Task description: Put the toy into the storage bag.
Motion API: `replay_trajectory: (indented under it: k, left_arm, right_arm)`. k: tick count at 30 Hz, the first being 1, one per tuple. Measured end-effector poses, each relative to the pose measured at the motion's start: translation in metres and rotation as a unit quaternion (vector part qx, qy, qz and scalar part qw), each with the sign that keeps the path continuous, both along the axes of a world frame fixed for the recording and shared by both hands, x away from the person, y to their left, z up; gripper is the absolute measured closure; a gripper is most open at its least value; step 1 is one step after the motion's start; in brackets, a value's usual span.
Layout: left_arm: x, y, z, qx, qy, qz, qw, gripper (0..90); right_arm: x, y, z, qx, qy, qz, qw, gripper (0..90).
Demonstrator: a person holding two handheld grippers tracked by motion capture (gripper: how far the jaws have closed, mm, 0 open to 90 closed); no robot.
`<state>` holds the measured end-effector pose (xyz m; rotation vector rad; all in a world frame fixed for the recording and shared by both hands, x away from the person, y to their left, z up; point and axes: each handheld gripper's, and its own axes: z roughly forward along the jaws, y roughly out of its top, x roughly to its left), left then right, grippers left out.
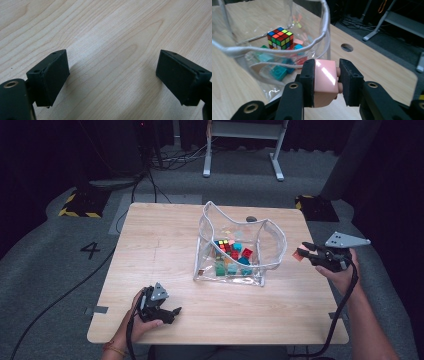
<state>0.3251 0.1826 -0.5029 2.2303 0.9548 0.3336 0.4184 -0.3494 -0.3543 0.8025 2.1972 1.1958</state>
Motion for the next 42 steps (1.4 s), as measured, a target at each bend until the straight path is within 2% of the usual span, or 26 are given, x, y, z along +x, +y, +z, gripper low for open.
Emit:
replay_trajectory:
  k: [10,15,21,22,24,28,30,31,33,38,42]
  left_arm:
    - [0.001,0.0,0.0,-0.001,0.001,-0.004,1.0,11.4]
    - [0.001,0.0,0.0,-0.002,0.002,-0.004,1.0,11.4]
    - [0.001,0.0,0.0,-0.002,0.002,-0.004,1.0,11.4]
    - [0.001,0.0,0.0,-0.002,0.002,-0.004,1.0,11.4]
    - [0.001,0.0,0.0,-0.002,0.002,-0.004,1.0,11.4]
    - [0.001,0.0,0.0,-0.002,0.002,-0.004,1.0,11.4]
    - [0.001,0.0,0.0,-0.002,0.002,-0.004,1.0,11.4]
    - [0.001,0.0,0.0,-0.002,0.002,-0.004,1.0,11.4]
    - [0.001,0.0,0.0,-0.001,0.002,-0.004,1.0,11.4]
    - [0.001,0.0,0.0,-0.002,0.002,-0.004,1.0,11.3]
    - [0.001,0.0,0.0,-0.001,0.002,-0.004,1.0,11.3]
  right_arm:
    - [0.013,0.006,0.03,-0.019,-0.024,-0.006,0.9995,66.8]
    - [0.018,0.012,0.044,-0.015,-0.032,-0.014,0.9993,66.8]
    - [0.023,0.019,0.062,-0.005,-0.048,-0.005,0.9988,66.8]
    - [0.024,0.022,0.065,-0.01,-0.054,-0.004,0.9985,66.8]
    - [0.025,0.025,0.069,-0.003,-0.051,-0.005,0.9987,66.8]
    - [0.031,0.033,0.075,-0.003,-0.057,0.005,0.9984,66.8]
    - [0.033,0.038,0.078,0.0,-0.052,0.008,0.9986,66.8]
    - [0.035,0.041,0.079,-0.001,-0.059,0.015,0.9981,66.8]
    - [0.036,0.046,0.081,0.005,-0.056,0.021,0.9982,66.7]
    - [0.038,0.064,0.083,-0.007,-0.056,0.042,0.9975,66.8]
    - [0.039,0.08,0.082,-0.006,-0.051,0.063,0.9967,66.8]
